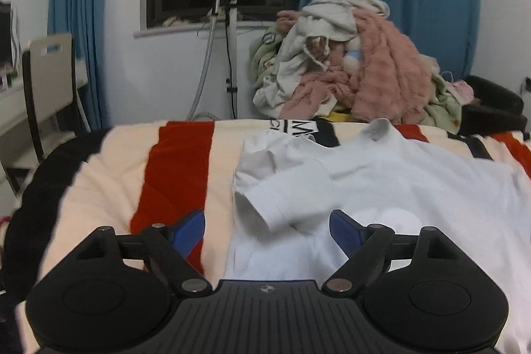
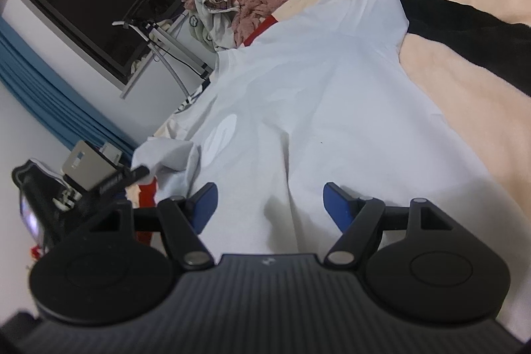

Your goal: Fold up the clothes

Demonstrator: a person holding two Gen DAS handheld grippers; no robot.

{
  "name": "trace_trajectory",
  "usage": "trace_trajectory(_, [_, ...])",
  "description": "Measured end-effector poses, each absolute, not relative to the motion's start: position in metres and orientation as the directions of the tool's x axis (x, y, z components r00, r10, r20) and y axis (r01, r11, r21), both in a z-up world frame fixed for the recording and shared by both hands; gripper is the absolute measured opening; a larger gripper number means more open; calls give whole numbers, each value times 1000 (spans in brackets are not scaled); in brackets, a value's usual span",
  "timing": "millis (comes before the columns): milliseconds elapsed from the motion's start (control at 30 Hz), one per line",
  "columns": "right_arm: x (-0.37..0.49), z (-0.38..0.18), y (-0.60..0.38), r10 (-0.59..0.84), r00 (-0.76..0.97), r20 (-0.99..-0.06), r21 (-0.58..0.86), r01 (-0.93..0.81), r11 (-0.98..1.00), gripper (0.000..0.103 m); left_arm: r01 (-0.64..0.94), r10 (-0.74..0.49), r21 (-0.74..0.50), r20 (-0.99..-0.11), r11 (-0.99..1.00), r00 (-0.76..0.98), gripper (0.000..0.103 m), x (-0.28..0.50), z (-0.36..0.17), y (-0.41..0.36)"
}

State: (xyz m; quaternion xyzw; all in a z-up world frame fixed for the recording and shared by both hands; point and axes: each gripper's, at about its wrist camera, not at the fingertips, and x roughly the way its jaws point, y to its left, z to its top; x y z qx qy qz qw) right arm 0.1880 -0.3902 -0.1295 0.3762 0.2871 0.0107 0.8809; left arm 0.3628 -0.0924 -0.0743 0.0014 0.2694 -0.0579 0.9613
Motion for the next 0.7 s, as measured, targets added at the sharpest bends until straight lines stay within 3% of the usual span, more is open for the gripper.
trace_trajectory(100, [191,-133,-387,220,831,-511,644,201,738,73,123,-166,-114,-547,986,821,60,395,-81,-86])
trace_trajectory(133, [192,-133,-386,213,830,-515,634,202,746,73,131,-207,-173,-563,976,800,41,406,-85,-81])
trace_trajectory(200, [195,-136,-383,200,826,-527,615,209,760,73,140,-294,-294,-584,945,757,17,424,-89,-66])
trace_trajectory(300, [199,-139,-378,191,816,-545,595,216,774,73,127,-329,-362,-573,923,751,11,438,-83,-38])
trace_trajectory(433, [206,-139,-365,177,809,-561,557,211,803,73,56,-285,-378,-584,924,760,8,458,-51,19])
trace_trajectory(700, [219,-142,-347,150,794,-589,491,204,847,73,-194,46,-150,-665,969,745,8,509,15,111])
